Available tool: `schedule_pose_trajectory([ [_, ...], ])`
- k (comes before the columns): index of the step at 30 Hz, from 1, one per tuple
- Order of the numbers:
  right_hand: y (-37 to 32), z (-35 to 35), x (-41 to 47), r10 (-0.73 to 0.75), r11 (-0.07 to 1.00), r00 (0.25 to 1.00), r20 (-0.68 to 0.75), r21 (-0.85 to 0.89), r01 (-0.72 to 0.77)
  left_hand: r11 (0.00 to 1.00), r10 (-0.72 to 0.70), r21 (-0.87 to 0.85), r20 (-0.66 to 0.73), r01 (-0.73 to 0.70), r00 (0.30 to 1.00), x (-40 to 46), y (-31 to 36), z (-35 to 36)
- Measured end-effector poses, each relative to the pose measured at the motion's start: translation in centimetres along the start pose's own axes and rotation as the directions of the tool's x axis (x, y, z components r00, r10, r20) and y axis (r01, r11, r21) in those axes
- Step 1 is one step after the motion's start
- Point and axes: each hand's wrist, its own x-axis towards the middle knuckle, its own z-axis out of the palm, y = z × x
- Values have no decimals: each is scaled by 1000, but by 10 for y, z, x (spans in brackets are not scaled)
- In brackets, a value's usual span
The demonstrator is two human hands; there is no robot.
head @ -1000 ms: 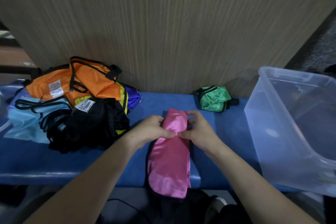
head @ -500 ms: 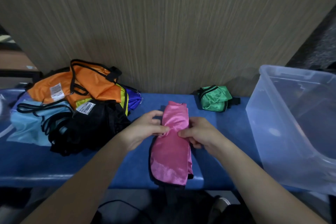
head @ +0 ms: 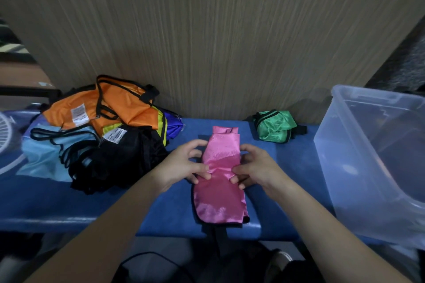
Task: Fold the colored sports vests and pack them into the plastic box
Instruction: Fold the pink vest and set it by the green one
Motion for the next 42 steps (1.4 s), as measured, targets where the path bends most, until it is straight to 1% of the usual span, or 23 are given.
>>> schedule_pose_trajectory([
  [4,-1,-4,-2,-69,997,998,12,18,68,998,60,-22,-11,-60,998,-1,-3,-3],
  [8,0,-8,-9,-131,991,991,40,-26,132,994,104,-27,-1,-104,995,-5,-9,-7],
  [11,5,-11,-14,-186,979,981,60,-76,191,987,159,2,3,-159,987,-9,-12,-7],
  [15,10,-14,-21,-230,957,965,127,-148,248,975,218,23,35,-219,975,-16,-14,-5],
  [20,10,-14,-28,-305,889,931,203,-291,354,924,336,158,102,-349,936,-25,-18,-6],
  [22,9,-14,-31,-309,886,928,211,-292,361,899,376,192,127,-394,918,-28,-18,-5],
  [25,9,-12,-35,-327,867,914,241,-307,392,906,351,193,157,-377,923,-34,-17,-4],
  [28,16,-9,-34,-376,783,880,289,-409,469,895,359,231,133,-381,924,-41,-18,4],
  [30,20,-7,-34,-406,731,861,308,-456,508,839,434,318,97,-441,896,-43,-22,12],
  [32,22,-6,-33,-436,683,838,328,-485,545,771,503,386,118,-506,856,-43,-26,18],
  [33,23,-6,-33,-444,662,832,333,-504,555,753,512,409,128,-515,850,-43,-27,19],
  [36,24,-5,-32,-448,565,836,318,-623,540,714,504,494,129,-496,854,-50,-27,22],
  [38,23,-5,-34,-440,512,849,293,-695,505,631,509,627,111,-457,854,-54,-27,25],
  [40,21,-5,-36,-436,504,850,296,-702,503,515,539,749,94,-416,837,-58,-25,25],
  [41,22,-5,-38,-435,501,845,312,-696,515,481,549,775,97,-409,830,-60,-24,25],
  [42,22,-5,-38,-430,495,836,340,-686,533,473,546,778,110,-414,831,-62,-22,24],
])
